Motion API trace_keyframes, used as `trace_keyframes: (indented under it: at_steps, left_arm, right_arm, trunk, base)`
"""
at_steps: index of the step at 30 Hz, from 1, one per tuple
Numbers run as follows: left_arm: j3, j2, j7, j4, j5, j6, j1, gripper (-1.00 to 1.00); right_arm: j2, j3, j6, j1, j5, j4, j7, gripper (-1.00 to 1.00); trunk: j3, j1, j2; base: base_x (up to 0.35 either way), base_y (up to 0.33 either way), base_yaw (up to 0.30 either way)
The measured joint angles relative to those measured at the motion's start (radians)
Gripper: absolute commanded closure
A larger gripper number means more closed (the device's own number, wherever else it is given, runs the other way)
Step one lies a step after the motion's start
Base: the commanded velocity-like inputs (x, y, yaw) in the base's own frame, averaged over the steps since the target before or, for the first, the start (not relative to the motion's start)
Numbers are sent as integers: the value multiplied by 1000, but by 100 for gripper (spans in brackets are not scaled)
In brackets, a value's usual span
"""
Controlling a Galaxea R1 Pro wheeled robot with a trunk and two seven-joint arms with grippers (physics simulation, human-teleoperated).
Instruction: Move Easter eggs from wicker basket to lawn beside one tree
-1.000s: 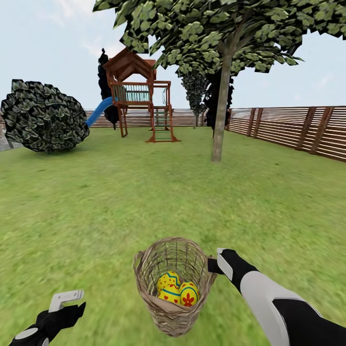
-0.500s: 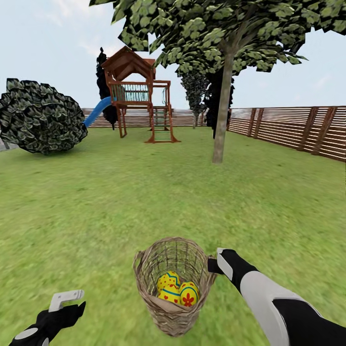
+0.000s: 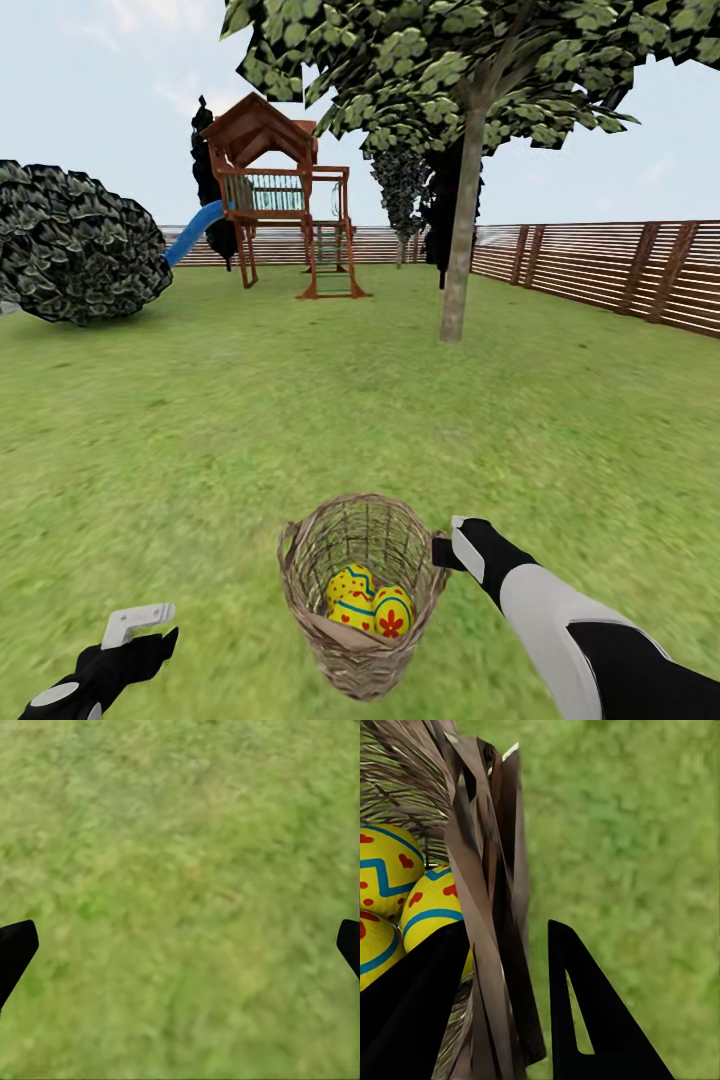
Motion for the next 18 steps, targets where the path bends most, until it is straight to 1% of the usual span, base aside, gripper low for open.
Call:
trace_keyframes:
  at_steps: [11, 14, 16, 18]
  left_arm:
    - [0, 0, 1, 1, -3, -1, 0, -100]
    - [0, 0, 1, 1, -4, -1, 0, -100]
    - [0, 0, 1, 1, -4, -1, 0, -100]
    - [0, 0, 1, 1, -3, -2, 0, -100]
  right_arm:
    - [1, 1, -1, 0, 1, 0, 0, 100]
    - [1, 0, 0, 0, 0, 0, 0, 100]
    - [1, 4, 0, 0, 5, 0, 0, 100]
    - [3, 3, 0, 0, 3, 0, 0, 100]
  trunk:
    - [0, 0, 0]
    - [0, 0, 0]
    - [0, 0, 0]
    - [0, 0, 0]
  base:
    - [311, 97, -2]
    - [311, 97, -100]
    - [311, 98, -38]
    - [311, 97, -12]
